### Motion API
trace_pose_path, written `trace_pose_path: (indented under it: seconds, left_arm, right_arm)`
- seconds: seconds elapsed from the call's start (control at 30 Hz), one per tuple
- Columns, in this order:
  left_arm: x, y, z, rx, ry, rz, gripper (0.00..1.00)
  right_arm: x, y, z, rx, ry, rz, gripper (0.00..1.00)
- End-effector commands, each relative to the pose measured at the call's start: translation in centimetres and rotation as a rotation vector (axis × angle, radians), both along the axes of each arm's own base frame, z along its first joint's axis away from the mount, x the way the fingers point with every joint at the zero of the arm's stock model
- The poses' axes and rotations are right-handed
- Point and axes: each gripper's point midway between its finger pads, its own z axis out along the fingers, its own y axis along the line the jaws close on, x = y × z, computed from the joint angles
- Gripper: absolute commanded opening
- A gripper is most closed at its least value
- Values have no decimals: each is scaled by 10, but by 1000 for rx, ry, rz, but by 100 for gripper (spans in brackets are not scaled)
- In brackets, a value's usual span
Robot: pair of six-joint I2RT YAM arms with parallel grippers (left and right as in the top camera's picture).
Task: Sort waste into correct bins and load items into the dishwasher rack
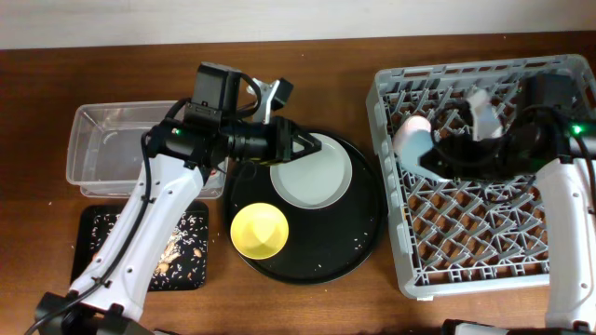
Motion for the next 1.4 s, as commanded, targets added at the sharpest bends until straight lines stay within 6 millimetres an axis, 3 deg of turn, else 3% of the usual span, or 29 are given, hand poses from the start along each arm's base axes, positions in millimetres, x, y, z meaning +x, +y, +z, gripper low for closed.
trace_pose_path:
  seconds: [0.0,0.2,0.3,0.43,0.63,0.73,0.93,1.0,1.07,1.13,1.17,1.23,1.33,1.37]
  left_arm:
    - [7,11,-15,101,-37,37,26]
    - [8,32,-39,255,6,118,25]
    - [11,41,-46,312,5,151,25]
    - [12,46,-50,342,5,167,25]
    - [12,50,-53,368,10,179,25]
    - [12,50,-53,369,12,179,25]
    - [10,51,-54,381,-13,149,25]
    - [4,64,-65,461,23,170,25]
    - [-9,97,-84,656,84,222,25]
    - [-21,116,-98,780,118,231,26]
    - [-29,123,-109,833,139,223,26]
    - [-34,132,-121,890,152,224,26]
    - [-35,136,-126,913,152,229,26]
    - [-31,135,-126,907,138,237,26]
  right_arm:
    - [-13,-51,-19,-233,145,-273,58]
    - [-32,-48,-27,-245,232,-262,58]
    - [-43,-37,-45,-246,288,-218,59]
    - [-39,-20,-73,-251,287,-173,59]
    - [-40,-19,-85,-252,293,-166,59]
    - [-40,-19,-85,-251,293,-166,81]
    - [-40,-19,-85,-252,293,-166,87]
    - [-38,-19,-85,-251,285,-168,89]
    - [-29,-16,-83,-230,245,-168,89]
    - [-19,4,-71,-116,193,-103,91]
    - [-16,26,-58,-2,149,-12,90]
    - [-17,49,-46,123,117,69,84]
    - [-24,75,-44,134,114,161,82]
    - [-26,93,-43,130,97,226,82]
